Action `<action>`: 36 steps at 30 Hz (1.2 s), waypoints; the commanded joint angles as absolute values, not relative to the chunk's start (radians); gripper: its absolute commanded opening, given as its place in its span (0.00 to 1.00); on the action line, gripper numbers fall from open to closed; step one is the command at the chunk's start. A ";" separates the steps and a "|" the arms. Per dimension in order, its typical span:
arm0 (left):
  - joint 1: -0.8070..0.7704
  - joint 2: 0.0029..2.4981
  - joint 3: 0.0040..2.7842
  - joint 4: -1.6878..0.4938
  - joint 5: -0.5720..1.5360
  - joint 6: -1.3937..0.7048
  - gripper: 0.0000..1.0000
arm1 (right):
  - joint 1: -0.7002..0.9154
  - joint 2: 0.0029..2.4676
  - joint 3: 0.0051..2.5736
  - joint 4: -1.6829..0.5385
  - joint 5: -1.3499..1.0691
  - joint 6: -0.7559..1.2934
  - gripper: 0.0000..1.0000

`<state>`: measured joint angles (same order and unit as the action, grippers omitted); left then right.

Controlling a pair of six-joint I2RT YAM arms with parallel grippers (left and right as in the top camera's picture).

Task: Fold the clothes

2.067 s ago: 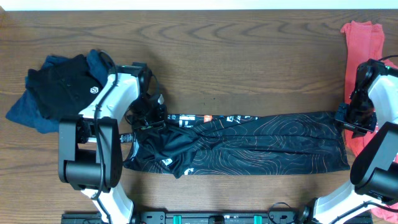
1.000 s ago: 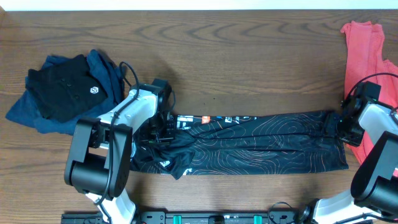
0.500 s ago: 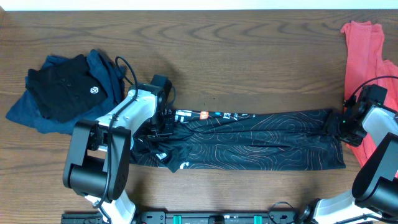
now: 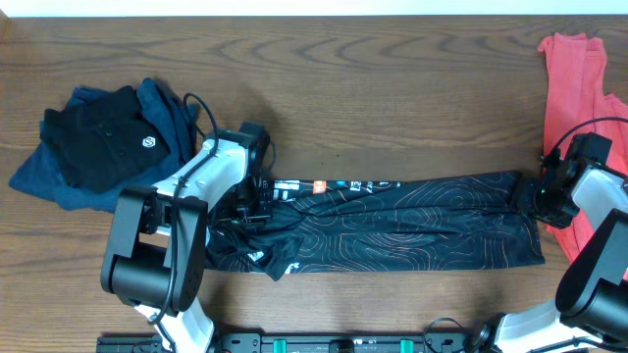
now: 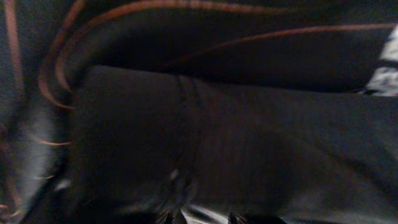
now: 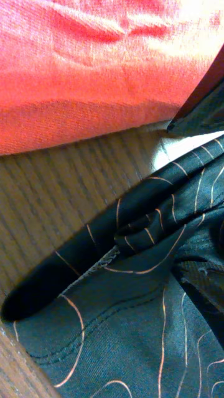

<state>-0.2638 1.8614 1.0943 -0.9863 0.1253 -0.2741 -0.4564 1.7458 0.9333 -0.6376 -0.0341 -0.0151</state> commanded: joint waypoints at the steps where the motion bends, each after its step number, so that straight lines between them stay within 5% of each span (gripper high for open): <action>1: -0.258 1.853 1.145 -0.976 0.124 -0.282 0.29 | -0.458 1.826 0.871 -0.676 -0.159 -0.041 0.61; 15: -0.258 1.828 1.152 -0.942 0.170 -0.282 0.29 | -0.458 1.826 0.871 -0.729 -0.199 -0.070 0.59; 18: -0.258 1.827 1.152 -0.941 0.214 -0.283 0.29 | -0.458 1.825 0.871 -0.736 -0.199 -0.070 0.50; 20: -0.258 1.827 1.152 -0.942 0.242 -0.283 0.29 | -0.458 1.826 0.871 -0.736 -0.199 -0.070 0.36; 25: -0.258 1.827 1.152 -0.949 0.254 -0.282 0.29 | -0.457 1.825 0.871 -0.736 -0.199 -0.069 0.29; 28: -0.258 1.821 1.155 -0.949 0.254 -0.282 0.29 | -0.457 1.825 0.871 -0.736 -0.199 -0.069 0.03; 36: -0.258 1.739 1.181 -0.948 0.248 -0.266 0.29 | -0.460 1.824 0.941 -0.762 -0.199 -0.057 0.01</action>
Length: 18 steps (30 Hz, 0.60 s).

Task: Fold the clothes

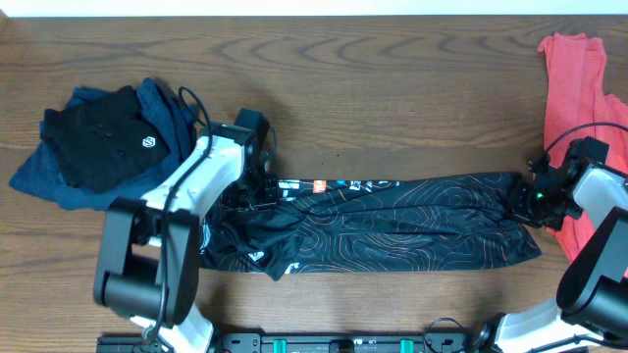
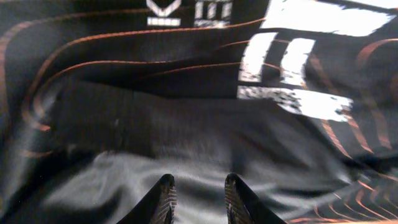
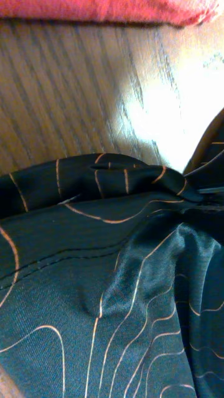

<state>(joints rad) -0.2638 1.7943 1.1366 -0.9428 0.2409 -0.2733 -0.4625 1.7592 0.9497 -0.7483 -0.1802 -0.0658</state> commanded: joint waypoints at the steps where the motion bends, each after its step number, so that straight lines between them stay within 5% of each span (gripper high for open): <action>1: -0.258 1.725 1.187 -0.948 0.243 -0.264 0.29 | -0.465 1.824 0.970 -0.777 -0.199 -0.056 0.01; 18: -0.258 1.596 1.195 -0.995 0.220 -0.264 0.29 | -0.467 1.822 1.383 -1.119 0.044 0.030 0.01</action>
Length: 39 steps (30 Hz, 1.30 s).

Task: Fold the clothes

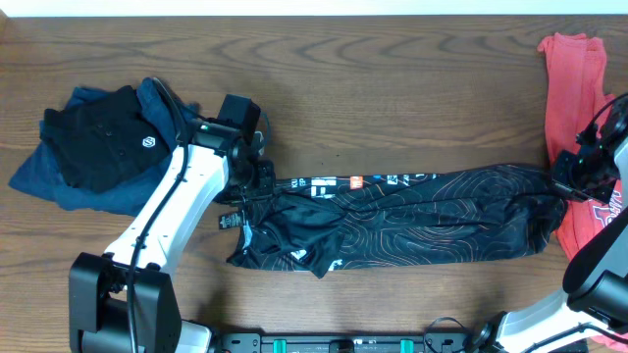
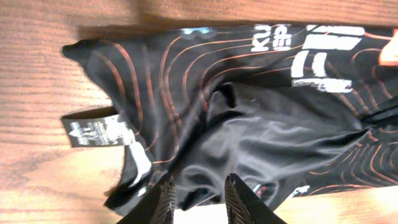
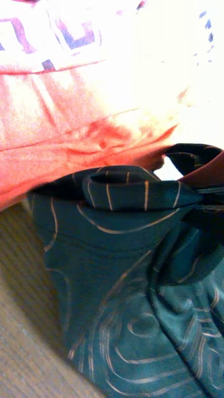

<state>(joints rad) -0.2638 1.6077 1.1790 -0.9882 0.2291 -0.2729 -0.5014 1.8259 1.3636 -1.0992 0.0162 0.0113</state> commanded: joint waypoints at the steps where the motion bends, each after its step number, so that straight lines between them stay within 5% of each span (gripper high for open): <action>1: -0.258 1.596 1.195 -0.995 0.220 -0.264 0.29 | -0.450 1.821 1.383 -1.132 0.045 0.038 0.01; 39: -0.258 1.597 1.195 -0.994 0.220 -0.264 0.41 | 0.315 1.822 1.332 -1.288 0.045 0.277 0.02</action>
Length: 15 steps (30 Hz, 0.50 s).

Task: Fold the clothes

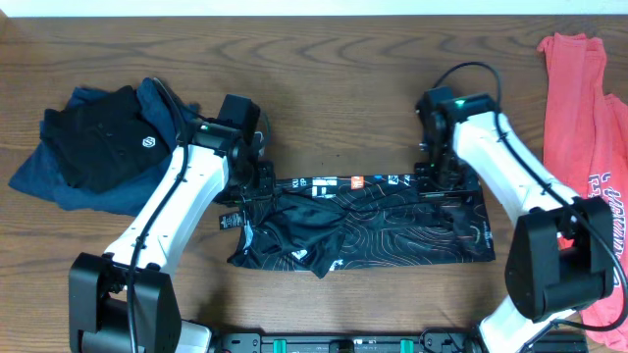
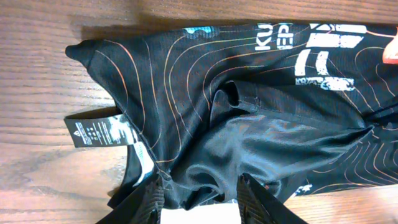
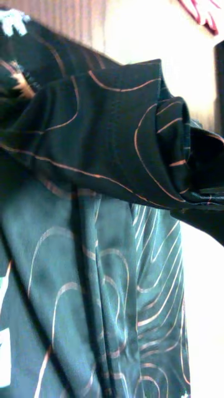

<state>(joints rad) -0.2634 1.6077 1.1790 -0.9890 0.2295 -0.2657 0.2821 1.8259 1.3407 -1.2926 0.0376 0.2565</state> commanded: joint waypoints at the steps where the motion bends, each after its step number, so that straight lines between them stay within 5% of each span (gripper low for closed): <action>1: -0.258 1.597 1.195 -0.994 0.220 -0.264 0.41 | 0.326 1.822 1.332 -1.282 0.044 0.277 0.02; 11: -0.258 1.597 1.195 -0.994 0.220 -0.264 0.42 | 0.397 1.822 1.332 -1.221 0.017 0.291 0.13; 15: -0.258 1.597 1.195 -0.994 0.220 -0.264 0.42 | 0.414 1.822 1.332 -1.184 -0.050 0.260 0.37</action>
<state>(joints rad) -0.2638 1.6077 1.1790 -0.9886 0.2291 -0.2657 0.3965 1.8259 1.3384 -1.1934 0.0010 0.2775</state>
